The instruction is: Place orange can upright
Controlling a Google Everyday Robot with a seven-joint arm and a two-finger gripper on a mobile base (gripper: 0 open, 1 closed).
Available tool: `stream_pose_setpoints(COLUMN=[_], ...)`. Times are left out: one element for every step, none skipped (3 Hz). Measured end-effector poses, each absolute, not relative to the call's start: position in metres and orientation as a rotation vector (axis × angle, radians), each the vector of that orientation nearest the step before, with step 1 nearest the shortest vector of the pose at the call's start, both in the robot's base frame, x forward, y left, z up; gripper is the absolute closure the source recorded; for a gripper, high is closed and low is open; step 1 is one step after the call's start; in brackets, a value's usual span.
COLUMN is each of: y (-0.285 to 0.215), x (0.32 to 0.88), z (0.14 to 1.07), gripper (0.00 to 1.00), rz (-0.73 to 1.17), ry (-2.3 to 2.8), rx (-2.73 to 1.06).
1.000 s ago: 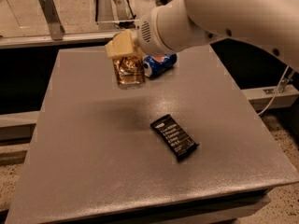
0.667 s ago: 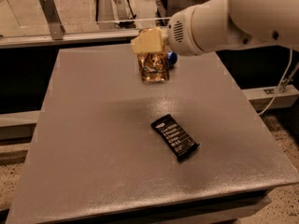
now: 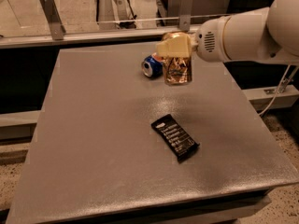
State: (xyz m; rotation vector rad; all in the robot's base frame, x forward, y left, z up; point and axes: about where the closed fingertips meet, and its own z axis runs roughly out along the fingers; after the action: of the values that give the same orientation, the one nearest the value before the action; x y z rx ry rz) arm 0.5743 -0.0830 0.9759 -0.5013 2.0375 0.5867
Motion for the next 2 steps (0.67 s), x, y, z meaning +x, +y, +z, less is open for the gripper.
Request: stream_pose_setpoints(y=[-0.0813,-0.0801], x=[0.5744,0.575], z=[0.9762,0.9804], gripper=[1.0,1.0], rz=[0.586,0.566], ry=[2.036,1.983], rx=[-0.507,-0.554])
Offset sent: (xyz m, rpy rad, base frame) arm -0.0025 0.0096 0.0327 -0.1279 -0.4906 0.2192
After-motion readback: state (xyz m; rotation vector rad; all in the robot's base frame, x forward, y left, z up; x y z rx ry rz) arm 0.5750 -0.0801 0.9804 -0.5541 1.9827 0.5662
